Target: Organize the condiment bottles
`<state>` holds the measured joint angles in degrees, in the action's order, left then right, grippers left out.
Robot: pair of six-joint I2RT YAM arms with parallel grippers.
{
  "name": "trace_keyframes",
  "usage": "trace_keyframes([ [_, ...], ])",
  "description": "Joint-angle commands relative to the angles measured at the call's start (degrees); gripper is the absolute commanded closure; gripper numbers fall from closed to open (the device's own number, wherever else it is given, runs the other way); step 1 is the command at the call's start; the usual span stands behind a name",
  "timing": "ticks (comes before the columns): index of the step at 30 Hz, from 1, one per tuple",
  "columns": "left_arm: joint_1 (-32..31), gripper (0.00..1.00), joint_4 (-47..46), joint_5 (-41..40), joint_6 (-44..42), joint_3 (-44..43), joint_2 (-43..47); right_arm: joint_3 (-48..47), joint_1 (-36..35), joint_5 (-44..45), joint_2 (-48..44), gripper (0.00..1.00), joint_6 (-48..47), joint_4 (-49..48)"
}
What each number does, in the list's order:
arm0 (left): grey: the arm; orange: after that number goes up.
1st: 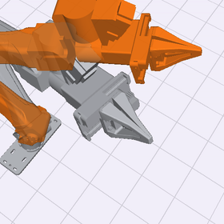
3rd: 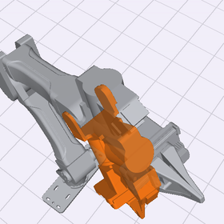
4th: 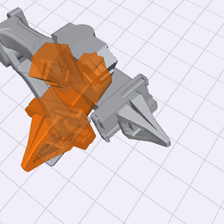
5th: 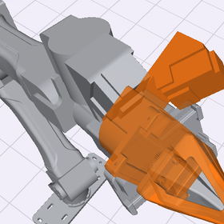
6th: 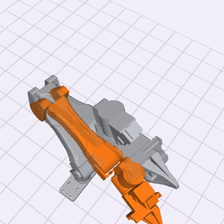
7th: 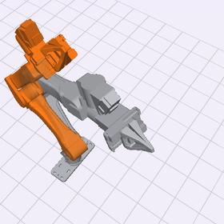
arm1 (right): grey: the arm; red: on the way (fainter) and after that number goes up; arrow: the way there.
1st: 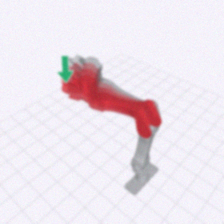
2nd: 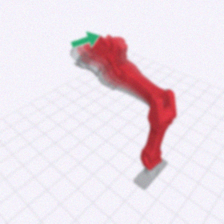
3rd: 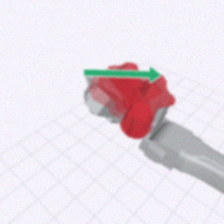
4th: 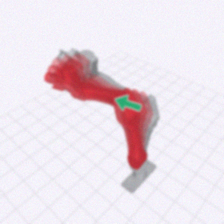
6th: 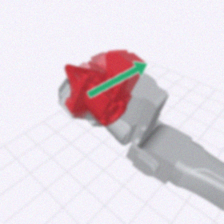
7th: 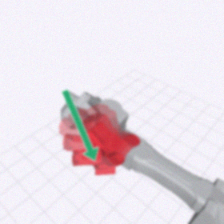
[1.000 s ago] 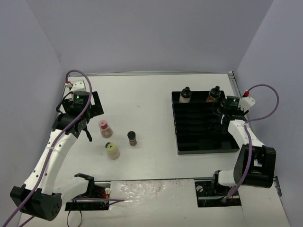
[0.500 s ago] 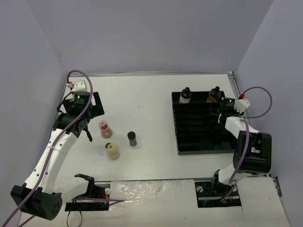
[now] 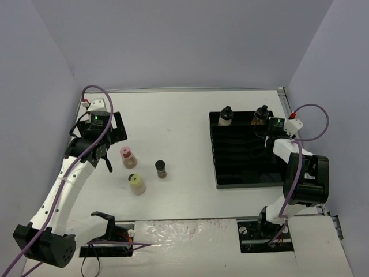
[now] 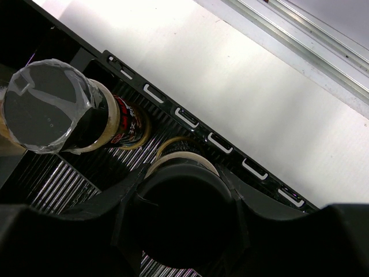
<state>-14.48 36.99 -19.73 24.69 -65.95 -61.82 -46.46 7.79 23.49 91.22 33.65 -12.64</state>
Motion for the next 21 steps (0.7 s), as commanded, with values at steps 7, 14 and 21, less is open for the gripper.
trace_keyframes([
  [7, 0.42, 0.03, -3.07, -0.84, 0.69, -1.81, 0.54, -2.74, -0.58, 1.39, 0.48, 0.83, 0.65, -1.12],
  [14, 0.42, 0.03, -3.07, -0.84, 0.63, -1.84, 0.39, -2.58, -0.76, 1.57, 0.74, 0.63, 0.72, -0.79],
  [21, 0.42, 0.03, -3.08, -0.84, 0.63, -1.81, 0.39, -2.6, -1.01, 1.56, 0.73, 0.5, 0.88, -0.12],
])
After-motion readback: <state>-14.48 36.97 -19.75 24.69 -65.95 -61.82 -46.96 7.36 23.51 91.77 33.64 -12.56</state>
